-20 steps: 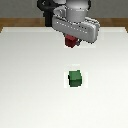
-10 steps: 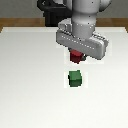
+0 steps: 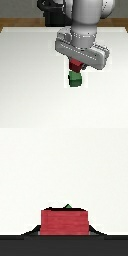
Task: Place the red cube on top of the green cube.
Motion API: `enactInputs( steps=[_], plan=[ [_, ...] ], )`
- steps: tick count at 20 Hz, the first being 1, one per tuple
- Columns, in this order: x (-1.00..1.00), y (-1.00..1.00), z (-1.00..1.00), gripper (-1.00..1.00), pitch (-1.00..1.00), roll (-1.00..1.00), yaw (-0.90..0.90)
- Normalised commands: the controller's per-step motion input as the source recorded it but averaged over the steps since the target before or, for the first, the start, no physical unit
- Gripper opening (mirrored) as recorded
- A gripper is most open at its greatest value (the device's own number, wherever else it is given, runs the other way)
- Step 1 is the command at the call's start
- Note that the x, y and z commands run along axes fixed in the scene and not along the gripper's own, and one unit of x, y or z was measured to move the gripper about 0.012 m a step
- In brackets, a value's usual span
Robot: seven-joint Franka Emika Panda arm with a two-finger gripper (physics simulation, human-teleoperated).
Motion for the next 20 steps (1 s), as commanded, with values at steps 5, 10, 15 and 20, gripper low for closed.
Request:
enactInputs(
  steps=[5,10,15,20],
  plan=[
    [-0.2,0.0,-0.4,-1.0,0.0,0.0,0.0],
    [0.0,0.0,-0.6,-1.0,0.0,0.0,0.0],
    [0.0,0.0,0.0,1.0,0.0,0.0,0.0],
    [0.0,0.0,0.0,1.0,0.0,0.0,0.0]
  ],
)
